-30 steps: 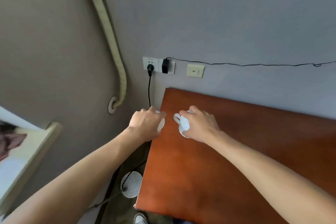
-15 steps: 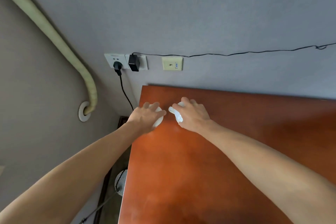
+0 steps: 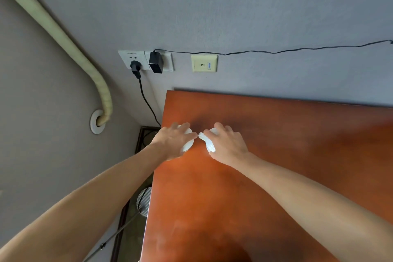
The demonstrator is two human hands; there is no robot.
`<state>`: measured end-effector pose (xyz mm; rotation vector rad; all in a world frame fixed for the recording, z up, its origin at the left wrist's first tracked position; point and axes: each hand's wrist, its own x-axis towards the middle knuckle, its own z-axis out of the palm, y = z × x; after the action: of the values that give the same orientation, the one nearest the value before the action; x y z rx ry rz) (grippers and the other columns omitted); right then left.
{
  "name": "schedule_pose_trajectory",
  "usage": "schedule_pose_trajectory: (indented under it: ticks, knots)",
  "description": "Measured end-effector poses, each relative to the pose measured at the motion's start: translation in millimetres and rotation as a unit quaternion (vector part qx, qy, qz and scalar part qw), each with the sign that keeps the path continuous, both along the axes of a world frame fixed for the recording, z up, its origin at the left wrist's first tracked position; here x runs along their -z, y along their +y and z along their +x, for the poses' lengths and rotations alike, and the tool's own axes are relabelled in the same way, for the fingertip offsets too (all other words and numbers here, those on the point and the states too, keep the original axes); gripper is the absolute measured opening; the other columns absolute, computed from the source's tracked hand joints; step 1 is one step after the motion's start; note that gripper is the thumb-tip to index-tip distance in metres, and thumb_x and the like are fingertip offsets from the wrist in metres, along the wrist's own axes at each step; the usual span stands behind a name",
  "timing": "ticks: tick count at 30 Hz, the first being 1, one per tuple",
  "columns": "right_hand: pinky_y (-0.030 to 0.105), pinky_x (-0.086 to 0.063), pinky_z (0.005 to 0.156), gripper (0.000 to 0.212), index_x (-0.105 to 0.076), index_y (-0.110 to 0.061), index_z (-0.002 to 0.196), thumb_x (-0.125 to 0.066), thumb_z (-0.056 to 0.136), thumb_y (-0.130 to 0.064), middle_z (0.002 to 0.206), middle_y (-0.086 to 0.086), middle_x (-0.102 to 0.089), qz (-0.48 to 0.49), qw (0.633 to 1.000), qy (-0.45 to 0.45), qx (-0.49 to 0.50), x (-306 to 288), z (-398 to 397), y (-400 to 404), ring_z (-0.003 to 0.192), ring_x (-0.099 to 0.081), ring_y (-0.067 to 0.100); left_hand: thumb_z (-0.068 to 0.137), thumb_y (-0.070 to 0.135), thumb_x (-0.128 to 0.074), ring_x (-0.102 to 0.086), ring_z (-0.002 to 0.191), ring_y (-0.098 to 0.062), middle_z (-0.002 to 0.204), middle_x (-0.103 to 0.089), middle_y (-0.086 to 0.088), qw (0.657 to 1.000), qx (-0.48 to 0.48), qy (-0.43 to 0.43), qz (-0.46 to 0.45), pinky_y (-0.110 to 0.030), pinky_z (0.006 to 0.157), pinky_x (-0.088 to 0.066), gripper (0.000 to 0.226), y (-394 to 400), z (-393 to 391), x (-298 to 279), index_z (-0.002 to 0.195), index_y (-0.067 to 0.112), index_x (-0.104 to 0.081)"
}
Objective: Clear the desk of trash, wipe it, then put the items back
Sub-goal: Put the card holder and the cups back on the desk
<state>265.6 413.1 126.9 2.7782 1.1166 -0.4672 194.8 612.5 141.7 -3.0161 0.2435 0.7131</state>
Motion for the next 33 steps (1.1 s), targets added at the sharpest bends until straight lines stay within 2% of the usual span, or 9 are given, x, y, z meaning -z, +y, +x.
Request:
schedule_pose_trajectory:
  ticks: [7,12,16,21,28,33]
  knots:
    - [0.034,-0.039,0.059,0.061,-0.05,-0.036,0.134,-0.077,0.079,-0.041,0.12,0.005,-0.051,0.019,0.999,-0.008,0.03,2.1,-12.9,2.6,0.092,-0.058,0.029,0.096,0.043,-0.065,-0.039,0.131,-0.029,0.156,-0.023,-0.001,1.0,-0.008,-0.016,0.013,-0.042,0.091,-0.055,0.073,-1.1,-11.2,4.5,0.153,0.039,-0.02]
    - [0.037,-0.05,0.067,0.068,-0.04,-0.034,0.143,-0.074,0.086,-0.049,0.127,0.008,-0.045,0.025,0.997,-0.004,0.075,-1.8,-19.7,12.7,0.103,-0.056,0.03,0.094,0.046,-0.069,-0.042,0.127,-0.03,0.151,-0.026,-0.004,0.999,-0.042,-0.023,0.013,-0.044,0.093,-0.056,0.074,-7.5,-12.1,6.5,0.151,0.037,-0.022]
    - [0.038,-0.054,0.073,0.071,-0.037,-0.032,0.146,-0.073,0.088,-0.047,0.132,0.011,-0.044,0.032,0.995,-0.002,0.097,-2.7,-26.7,14.4,0.108,-0.055,0.032,0.091,0.052,-0.069,-0.042,0.128,-0.031,0.153,-0.023,-0.005,0.998,-0.056,-0.005,0.005,-0.044,0.093,-0.055,0.082,-9.4,-11.7,5.6,0.154,0.037,-0.02]
    - [0.038,-0.05,0.073,0.068,-0.038,-0.032,0.145,-0.072,0.087,-0.038,0.129,0.011,-0.046,0.03,0.993,0.027,0.107,-3.5,-22.1,15.8,0.107,-0.054,0.033,0.086,0.042,-0.076,-0.05,0.127,-0.033,0.156,-0.025,-0.006,0.994,-0.104,0.025,-0.03,-0.043,0.098,-0.055,0.097,-3.3,-9.5,-1.2,0.158,0.036,-0.012]
    - [0.039,-0.052,0.077,0.069,-0.041,-0.033,0.144,-0.072,0.084,-0.044,0.126,0.01,-0.05,0.045,0.991,0.039,0.124,-1.5,-17.4,14.0,0.106,-0.057,0.032,0.08,0.042,-0.082,-0.05,0.129,-0.033,0.152,-0.033,-0.005,0.987,-0.143,0.043,-0.062,-0.044,0.102,-0.052,0.104,-0.2,-7.6,0.6,0.159,0.037,-0.015]
    - [0.039,-0.05,0.08,0.071,-0.04,-0.032,0.144,-0.071,0.083,-0.051,0.126,0.01,-0.048,0.054,0.985,0.062,0.152,-3.2,-14.2,16.0,0.106,-0.058,0.034,0.076,0.021,-0.089,-0.052,0.13,-0.033,0.157,-0.03,-0.002,0.961,-0.2,0.092,-0.169,-0.039,0.094,-0.058,0.117,11.5,-9.6,0.9,0.16,0.039,-0.009]
